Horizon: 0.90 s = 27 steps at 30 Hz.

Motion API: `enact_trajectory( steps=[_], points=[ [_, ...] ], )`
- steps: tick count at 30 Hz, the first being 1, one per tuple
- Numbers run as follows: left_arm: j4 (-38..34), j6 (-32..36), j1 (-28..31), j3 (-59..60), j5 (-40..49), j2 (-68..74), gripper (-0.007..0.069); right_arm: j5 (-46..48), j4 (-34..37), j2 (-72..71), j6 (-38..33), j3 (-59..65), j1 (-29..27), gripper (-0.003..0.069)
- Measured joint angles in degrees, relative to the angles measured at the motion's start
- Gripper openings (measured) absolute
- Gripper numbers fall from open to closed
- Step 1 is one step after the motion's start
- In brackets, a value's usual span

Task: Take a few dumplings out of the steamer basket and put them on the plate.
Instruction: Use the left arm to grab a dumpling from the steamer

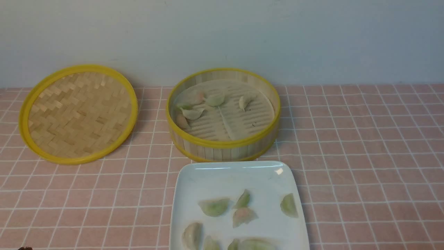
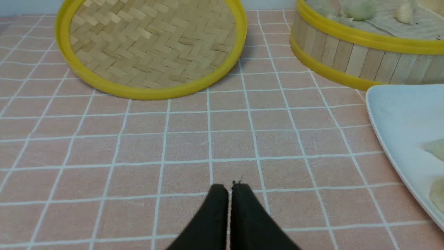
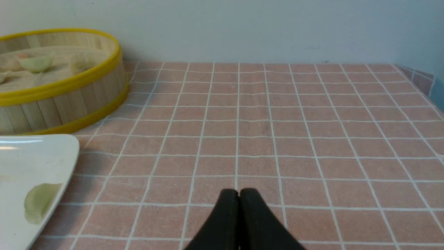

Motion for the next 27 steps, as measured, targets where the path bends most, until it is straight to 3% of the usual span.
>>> enact_trajectory(
  steps=[21, 27],
  points=[
    [-0.77, -0.43, 0.0, 0.0, -0.5, 0.0, -0.0006, 0.0, 0.0, 0.0, 0.0, 0.0, 0.0, -0.0015],
    [-14.81, -5.51, 0.0, 0.15, -13.92, 0.0, -0.0006, 0.0, 0.0, 0.0, 0.0, 0.0, 0.0, -0.0015]
  ],
)
